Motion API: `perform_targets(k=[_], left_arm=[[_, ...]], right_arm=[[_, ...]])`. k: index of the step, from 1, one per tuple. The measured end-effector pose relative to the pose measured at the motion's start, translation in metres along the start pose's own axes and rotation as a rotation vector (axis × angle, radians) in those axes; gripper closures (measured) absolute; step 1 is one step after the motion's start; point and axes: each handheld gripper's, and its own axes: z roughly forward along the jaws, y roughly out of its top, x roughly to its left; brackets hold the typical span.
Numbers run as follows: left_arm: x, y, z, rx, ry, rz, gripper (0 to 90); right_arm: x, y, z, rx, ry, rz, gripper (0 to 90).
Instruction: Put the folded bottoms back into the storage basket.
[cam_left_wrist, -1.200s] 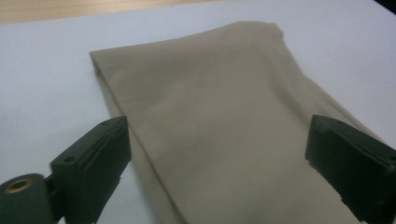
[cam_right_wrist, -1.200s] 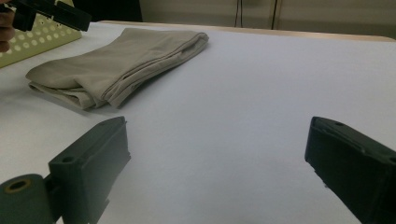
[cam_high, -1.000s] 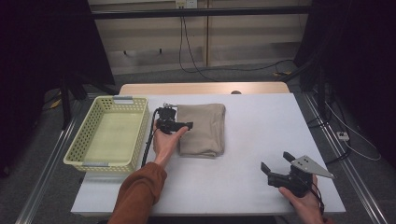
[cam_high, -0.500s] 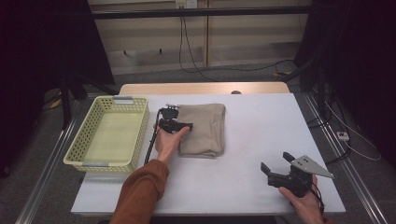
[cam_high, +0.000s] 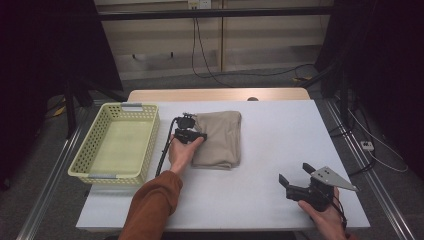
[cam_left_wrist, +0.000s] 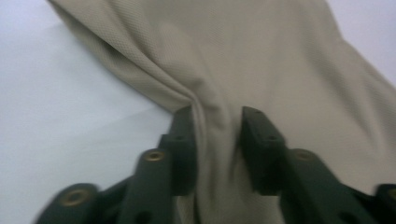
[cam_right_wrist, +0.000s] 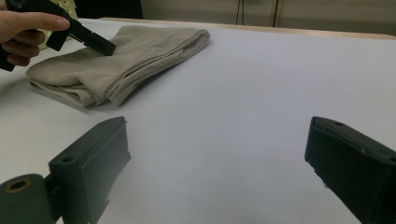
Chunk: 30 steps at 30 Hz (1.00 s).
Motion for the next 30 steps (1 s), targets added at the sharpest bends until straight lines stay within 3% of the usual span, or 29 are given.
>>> perform_targets(k=[3, 5, 9, 13, 16, 27, 30], left_arm=[[0.000, 0.000, 0.000, 0.000, -0.001, -0.002, 71.7], [0.000, 0.000, 0.001, 0.005, -0.024, -0.009, 74.6], [-0.001, 0.001, 0.001, 0.012, -0.027, 0.026, 78.0], [0.000, 0.002, 0.001, 0.004, -0.038, 0.036, 80.6], [0.002, 0.002, 0.000, -0.011, -0.054, 0.025, 81.3], [-0.005, 0.006, -0.010, -0.077, -0.080, 0.078, 81.3], [-0.006, 0.007, -0.013, -0.109, -0.091, 0.072, 81.5]], right_arm=[[0.000, 0.000, 0.000, 0.001, -0.001, 0.001, 5.9], [0.000, 0.000, 0.000, 0.000, -0.001, 0.000, 5.9], [0.001, 0.000, 0.001, 0.001, 0.000, 0.003, 6.0], [0.000, 0.000, 0.000, 0.000, -0.001, 0.001, 6.0], [-0.001, 0.000, 0.001, 0.002, -0.004, 0.009, 6.0], [-0.001, 0.000, 0.000, 0.001, -0.003, 0.009, 6.1], [-0.001, 0.000, 0.000, 0.001, -0.004, 0.010, 6.1]])
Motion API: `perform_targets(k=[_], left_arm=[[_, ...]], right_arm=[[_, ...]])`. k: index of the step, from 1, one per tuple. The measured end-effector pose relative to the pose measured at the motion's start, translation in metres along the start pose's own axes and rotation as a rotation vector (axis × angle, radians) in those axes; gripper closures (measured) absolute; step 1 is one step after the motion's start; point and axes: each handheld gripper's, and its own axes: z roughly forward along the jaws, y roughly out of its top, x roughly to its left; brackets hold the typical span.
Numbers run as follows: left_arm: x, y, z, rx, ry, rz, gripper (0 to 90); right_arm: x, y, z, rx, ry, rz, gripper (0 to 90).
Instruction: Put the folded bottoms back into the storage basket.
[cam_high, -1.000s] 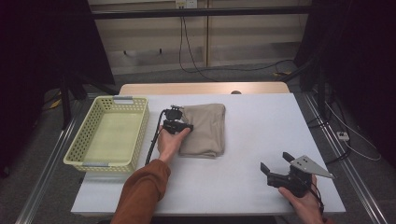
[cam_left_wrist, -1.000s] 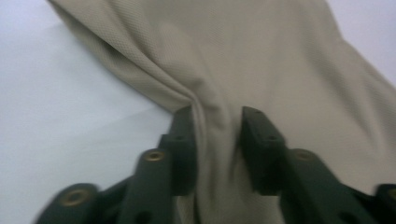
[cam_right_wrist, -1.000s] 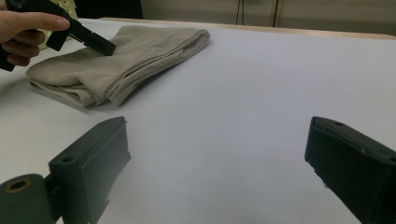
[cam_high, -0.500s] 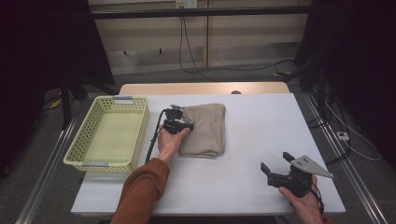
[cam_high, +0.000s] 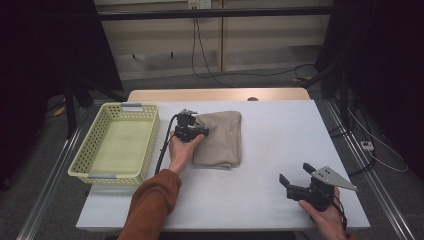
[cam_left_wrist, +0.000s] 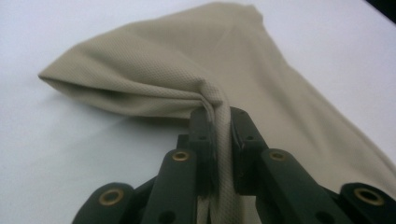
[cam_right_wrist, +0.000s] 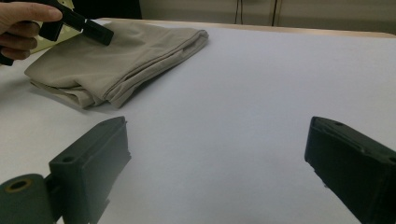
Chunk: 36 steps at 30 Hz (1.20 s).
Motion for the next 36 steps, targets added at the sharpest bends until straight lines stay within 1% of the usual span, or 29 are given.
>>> perform_targets(k=[1, 2, 5, 9, 10, 12, 13, 15, 17, 24, 26, 27, 30, 36], left_arm=[[0.000, 0.001, -0.002, -0.002, -0.005, 0.003, 81.7], [0.000, 0.002, -0.003, -0.009, -0.006, -0.005, 81.7], [-0.004, 0.006, -0.007, -0.022, -0.009, 0.014, 82.0], [-0.011, 0.012, -0.013, -0.061, -0.022, 0.044, 82.0], [-0.012, 0.013, -0.015, -0.075, -0.025, 0.047, 82.0], [-0.015, 0.016, -0.018, -0.086, -0.022, 0.055, 82.1], [-0.016, 0.017, -0.019, -0.102, -0.023, 0.054, 82.1], [-0.018, 0.019, -0.022, -0.119, -0.037, 0.058, 82.2], [-0.020, 0.020, -0.024, -0.120, -0.037, 0.077, 82.3], [-0.023, 0.024, -0.032, -0.155, -0.039, 0.099, 82.3], [-0.024, 0.025, -0.035, -0.160, -0.036, 0.108, 82.3], [-0.024, 0.025, -0.037, -0.158, -0.038, 0.118, 82.4], [-0.026, 0.026, -0.041, -0.177, -0.044, 0.118, 82.4], [-0.027, 0.029, -0.053, -0.209, -0.047, 0.135, 82.5]], right_arm=[[0.000, 0.000, 0.000, 0.000, 0.000, -0.002, 6.1], [0.000, 0.000, 0.000, 0.000, 0.000, -0.002, 6.1], [-0.001, 0.000, 0.000, 0.000, 0.000, 0.000, 6.2], [0.000, 0.000, 0.000, 0.000, 0.000, 0.000, 6.2], [0.000, 0.000, 0.000, 0.000, 0.000, 0.000, 6.2], [0.000, 0.000, 0.000, -0.001, 0.000, 0.000, 6.2], [0.000, 0.000, 0.000, -0.001, 0.000, 0.000, 6.2], [-0.001, 0.000, 0.000, -0.001, 0.000, 0.002, 6.2], [-0.001, 0.000, 0.000, 0.000, 0.001, 0.002, 6.2], [-0.001, 0.000, 0.000, -0.002, -0.001, 0.001, 6.2], [-0.001, 0.000, 0.000, -0.002, -0.001, 0.002, 6.2], [-0.001, 0.000, 0.000, -0.002, -0.001, 0.002, 6.2], [-0.001, 0.000, 0.000, -0.001, -0.001, 0.002, 6.3], [-0.001, 0.000, -0.001, -0.003, -0.002, 0.003, 6.2]])
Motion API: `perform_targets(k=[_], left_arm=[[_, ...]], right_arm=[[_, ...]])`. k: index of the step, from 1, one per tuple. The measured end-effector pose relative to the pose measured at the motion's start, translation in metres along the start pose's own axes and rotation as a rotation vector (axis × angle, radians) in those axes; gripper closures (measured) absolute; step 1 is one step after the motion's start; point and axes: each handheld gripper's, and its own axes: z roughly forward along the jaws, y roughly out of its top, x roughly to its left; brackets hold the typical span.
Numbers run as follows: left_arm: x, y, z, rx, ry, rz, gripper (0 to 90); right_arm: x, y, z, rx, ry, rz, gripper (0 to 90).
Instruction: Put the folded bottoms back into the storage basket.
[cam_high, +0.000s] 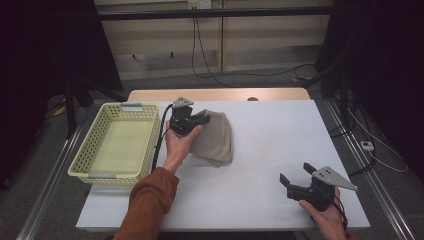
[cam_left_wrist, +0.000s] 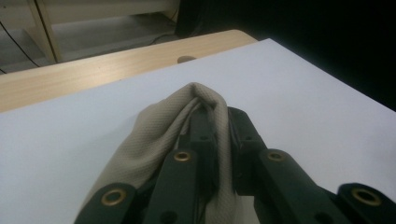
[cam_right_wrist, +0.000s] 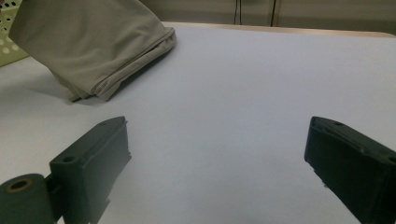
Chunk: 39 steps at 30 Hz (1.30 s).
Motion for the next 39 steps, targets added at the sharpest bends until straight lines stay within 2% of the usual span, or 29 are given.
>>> perform_targets(k=[3, 5, 7, 21, 32, 35, 39], left_arm=[[-0.001, 0.004, -0.005, -0.013, -0.001, 0.019, 82.5], [-0.002, 0.006, -0.009, -0.018, -0.008, 0.050, 82.5], [-0.003, 0.009, -0.013, -0.020, 0.001, 0.062, 82.4], [-0.010, 0.016, -0.034, -0.079, -0.015, 0.086, 82.5], [-0.015, 0.019, -0.048, -0.087, 0.013, 0.126, 82.5], [-0.018, 0.020, -0.053, -0.087, 0.025, 0.123, 82.5], [-0.020, 0.021, -0.060, -0.109, 0.022, 0.132, 82.5]], right_arm=[[0.000, 0.000, 0.000, 0.000, -0.001, 0.000, 6.2], [0.000, 0.000, 0.000, 0.000, -0.001, -0.001, 6.2], [0.000, 0.000, 0.000, 0.001, -0.001, -0.002, 6.2], [0.000, 0.000, 0.000, 0.000, 0.001, 0.005, 6.3], [0.000, 0.000, 0.000, -0.005, 0.003, 0.004, 6.0], [0.001, 0.000, 0.000, -0.005, 0.005, 0.004, 5.9], [0.000, 0.000, 0.000, -0.006, 0.006, 0.002, 5.8]])
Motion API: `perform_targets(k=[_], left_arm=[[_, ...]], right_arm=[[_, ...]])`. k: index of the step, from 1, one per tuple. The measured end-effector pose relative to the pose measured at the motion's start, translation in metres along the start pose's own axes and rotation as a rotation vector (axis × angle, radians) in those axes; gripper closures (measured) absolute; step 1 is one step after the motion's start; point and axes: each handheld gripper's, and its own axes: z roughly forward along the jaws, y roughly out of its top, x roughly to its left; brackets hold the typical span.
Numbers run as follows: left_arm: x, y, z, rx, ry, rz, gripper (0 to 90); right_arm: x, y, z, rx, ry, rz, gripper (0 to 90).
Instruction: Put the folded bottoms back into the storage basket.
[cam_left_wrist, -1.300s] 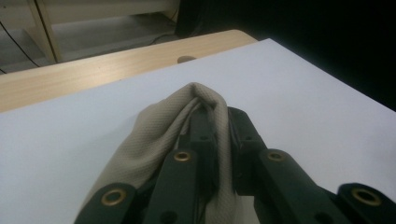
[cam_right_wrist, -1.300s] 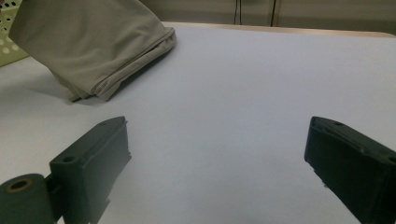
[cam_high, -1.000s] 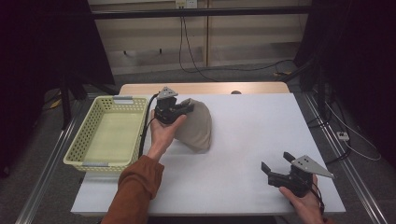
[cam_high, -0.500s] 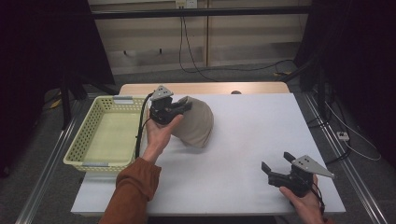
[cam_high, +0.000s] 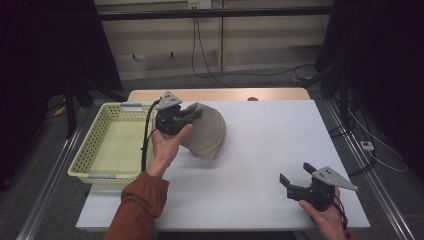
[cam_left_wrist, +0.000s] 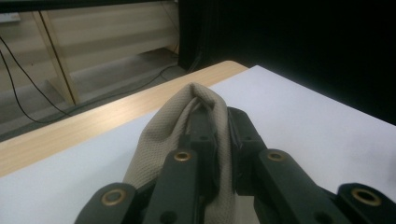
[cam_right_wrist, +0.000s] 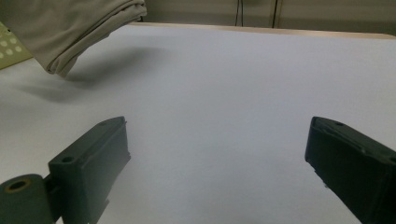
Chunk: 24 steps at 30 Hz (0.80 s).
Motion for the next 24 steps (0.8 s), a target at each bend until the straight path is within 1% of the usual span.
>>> perform_targets(k=[2, 5, 7, 12, 19, 21, 22, 24], left_arm=[[0.001, 0.001, -0.004, -0.015, -0.004, 0.001, 82.5], [0.000, 0.004, -0.009, -0.016, 0.000, 0.019, 82.5], [0.000, 0.005, -0.014, -0.026, 0.004, 0.025, 82.6], [0.003, 0.006, -0.026, -0.046, 0.014, 0.021, 82.5], [0.002, 0.007, -0.040, -0.058, 0.025, 0.034, 82.6], [0.002, 0.007, -0.047, -0.069, 0.030, 0.037, 82.5], [0.002, 0.007, -0.047, -0.069, 0.030, 0.037, 82.6], [0.001, 0.007, -0.051, -0.087, 0.033, 0.044, 82.5]], right_arm=[[0.000, 0.000, 0.000, 0.002, 0.001, -0.003, 5.8], [0.000, 0.000, 0.001, 0.003, 0.002, -0.003, 5.8], [0.000, 0.000, 0.001, 0.002, 0.001, -0.003, 5.8], [0.000, 0.000, 0.001, 0.003, 0.002, -0.004, 5.8], [0.000, 0.000, 0.001, 0.003, 0.001, 0.000, 5.7], [0.000, 0.000, 0.001, 0.003, 0.000, -0.002, 5.7], [0.000, 0.000, 0.001, 0.003, 0.000, -0.002, 5.7], [0.000, 0.000, 0.001, 0.002, 0.000, -0.003, 5.7]])
